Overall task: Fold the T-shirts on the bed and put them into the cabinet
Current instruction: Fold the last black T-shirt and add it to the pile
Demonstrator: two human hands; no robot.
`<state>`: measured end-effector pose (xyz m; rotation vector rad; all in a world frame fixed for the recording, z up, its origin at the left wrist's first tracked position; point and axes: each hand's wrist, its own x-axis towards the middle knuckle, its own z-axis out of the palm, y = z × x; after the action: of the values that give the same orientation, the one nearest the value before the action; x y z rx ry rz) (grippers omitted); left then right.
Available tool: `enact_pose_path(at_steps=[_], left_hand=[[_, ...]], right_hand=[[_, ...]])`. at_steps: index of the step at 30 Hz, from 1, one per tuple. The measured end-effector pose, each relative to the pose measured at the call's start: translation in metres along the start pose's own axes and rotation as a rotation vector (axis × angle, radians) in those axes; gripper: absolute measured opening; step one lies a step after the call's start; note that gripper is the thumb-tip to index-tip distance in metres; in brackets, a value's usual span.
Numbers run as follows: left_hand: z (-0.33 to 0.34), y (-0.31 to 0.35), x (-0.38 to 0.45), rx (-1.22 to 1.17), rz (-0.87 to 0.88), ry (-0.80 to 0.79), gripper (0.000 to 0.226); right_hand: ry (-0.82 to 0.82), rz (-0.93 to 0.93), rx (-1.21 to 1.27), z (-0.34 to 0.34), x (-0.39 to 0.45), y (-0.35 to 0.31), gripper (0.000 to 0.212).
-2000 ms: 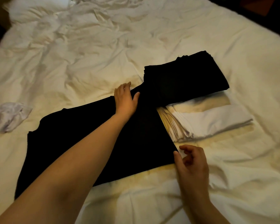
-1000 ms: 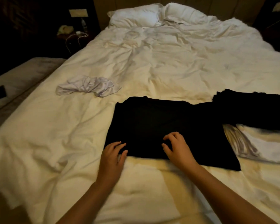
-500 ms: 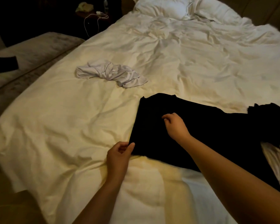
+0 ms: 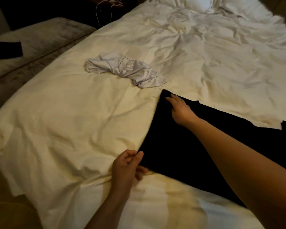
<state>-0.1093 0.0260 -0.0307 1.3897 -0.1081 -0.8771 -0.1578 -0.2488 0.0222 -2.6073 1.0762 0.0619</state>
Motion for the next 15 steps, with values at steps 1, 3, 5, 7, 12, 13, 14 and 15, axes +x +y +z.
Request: enact_pose_path(at_steps=[1,3,5,7,12,13,14,15], left_hand=[[0.000,-0.001,0.002,0.005,-0.010,0.005,0.014],[-0.001,-0.003,0.003,0.027,-0.010,0.028,0.014],[0.000,-0.004,0.003,0.059,-0.003,0.051,0.015],[0.002,-0.005,0.003,0.104,0.008,0.065,0.018],[0.002,-0.011,0.000,0.325,0.110,0.073,0.030],[0.002,-0.011,-0.001,0.348,0.127,0.078,0.033],[0.002,-0.012,-0.001,0.360,0.146,0.090,0.036],[0.001,-0.013,0.000,0.368,0.171,0.117,0.038]], right_hand=[[-0.026,-0.001,-0.009,-0.001,0.007,0.001,0.062],[-0.057,0.000,-0.051,-0.001,0.018,0.005,0.061],[-0.001,0.013,-0.072,0.003,0.028,0.008,0.055],[0.099,0.060,-0.102,0.006,0.035,0.009,0.048],[0.032,0.155,-0.154,-0.003,0.049,0.007,0.043],[-0.012,0.155,-0.123,-0.006,0.051,0.006,0.039],[-0.050,0.149,-0.094,-0.008,0.052,0.006,0.036],[-0.077,0.135,-0.070,-0.011,0.052,0.005,0.034]])
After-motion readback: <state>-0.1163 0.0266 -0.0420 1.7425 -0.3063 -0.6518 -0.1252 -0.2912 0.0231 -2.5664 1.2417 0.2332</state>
